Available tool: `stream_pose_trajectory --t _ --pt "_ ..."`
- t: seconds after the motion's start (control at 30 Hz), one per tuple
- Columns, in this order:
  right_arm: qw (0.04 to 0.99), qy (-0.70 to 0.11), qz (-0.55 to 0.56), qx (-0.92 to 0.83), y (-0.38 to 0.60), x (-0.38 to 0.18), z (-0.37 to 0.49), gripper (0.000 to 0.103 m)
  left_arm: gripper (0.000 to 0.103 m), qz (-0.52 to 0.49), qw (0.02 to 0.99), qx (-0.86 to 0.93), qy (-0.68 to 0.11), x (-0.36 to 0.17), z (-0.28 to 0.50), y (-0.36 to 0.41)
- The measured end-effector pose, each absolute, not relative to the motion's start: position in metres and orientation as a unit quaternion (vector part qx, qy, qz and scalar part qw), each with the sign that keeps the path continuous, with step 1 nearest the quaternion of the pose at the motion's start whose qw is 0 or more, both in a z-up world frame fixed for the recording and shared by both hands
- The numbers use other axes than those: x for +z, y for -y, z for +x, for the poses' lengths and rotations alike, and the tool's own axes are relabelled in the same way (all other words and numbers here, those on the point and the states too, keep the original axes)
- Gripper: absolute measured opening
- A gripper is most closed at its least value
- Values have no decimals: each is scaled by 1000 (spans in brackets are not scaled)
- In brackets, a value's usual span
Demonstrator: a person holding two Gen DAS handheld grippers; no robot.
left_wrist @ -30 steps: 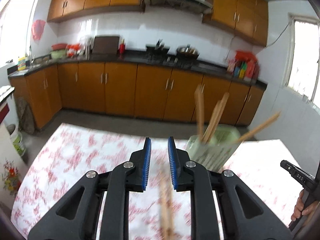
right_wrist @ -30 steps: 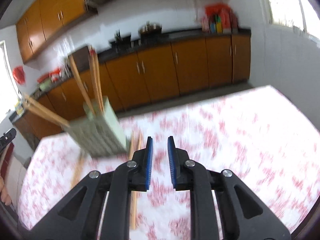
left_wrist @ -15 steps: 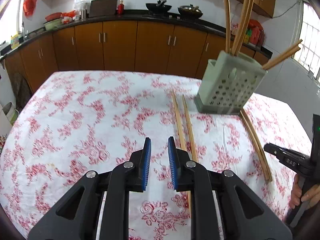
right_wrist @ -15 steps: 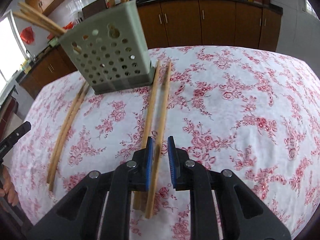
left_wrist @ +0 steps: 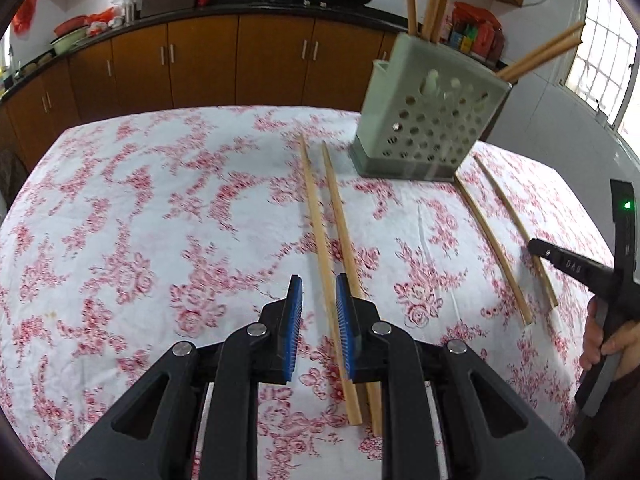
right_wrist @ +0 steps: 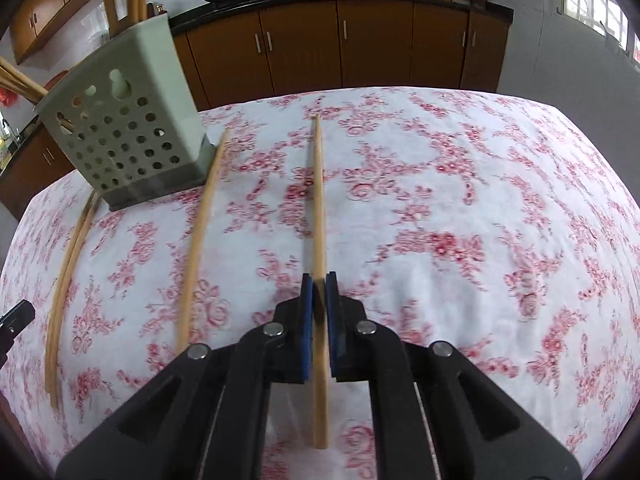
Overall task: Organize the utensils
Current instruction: 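Lower the left tool onto a chopstick and grasp it while the right tool grasps another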
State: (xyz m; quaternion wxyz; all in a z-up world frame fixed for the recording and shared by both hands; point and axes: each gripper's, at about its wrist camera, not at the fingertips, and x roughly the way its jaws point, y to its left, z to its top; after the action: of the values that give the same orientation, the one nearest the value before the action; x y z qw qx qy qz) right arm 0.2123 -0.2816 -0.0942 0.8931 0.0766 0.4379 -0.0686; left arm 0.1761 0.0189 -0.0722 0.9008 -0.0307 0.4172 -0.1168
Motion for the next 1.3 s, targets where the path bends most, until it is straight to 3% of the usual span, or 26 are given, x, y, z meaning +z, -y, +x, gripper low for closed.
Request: stream_pose_trajectory --t 0.4,0.47,0.73,1.3 --pt "896 -436 60 -63 279 -94 205 8 17 12 891 -109 -441 -89 182 1" --pt "896 -436 58 -62 277 -94 204 8 8 19 892 -96 -441 -91 186 4" --pt "899 -434 43 -36 262 -92 205 8 8 -29 895 -25 -444 -90 215 -31" --pt "905 -422 30 -39 262 -92 210 8 9 -28 905 -42 -422 -92 207 -41"
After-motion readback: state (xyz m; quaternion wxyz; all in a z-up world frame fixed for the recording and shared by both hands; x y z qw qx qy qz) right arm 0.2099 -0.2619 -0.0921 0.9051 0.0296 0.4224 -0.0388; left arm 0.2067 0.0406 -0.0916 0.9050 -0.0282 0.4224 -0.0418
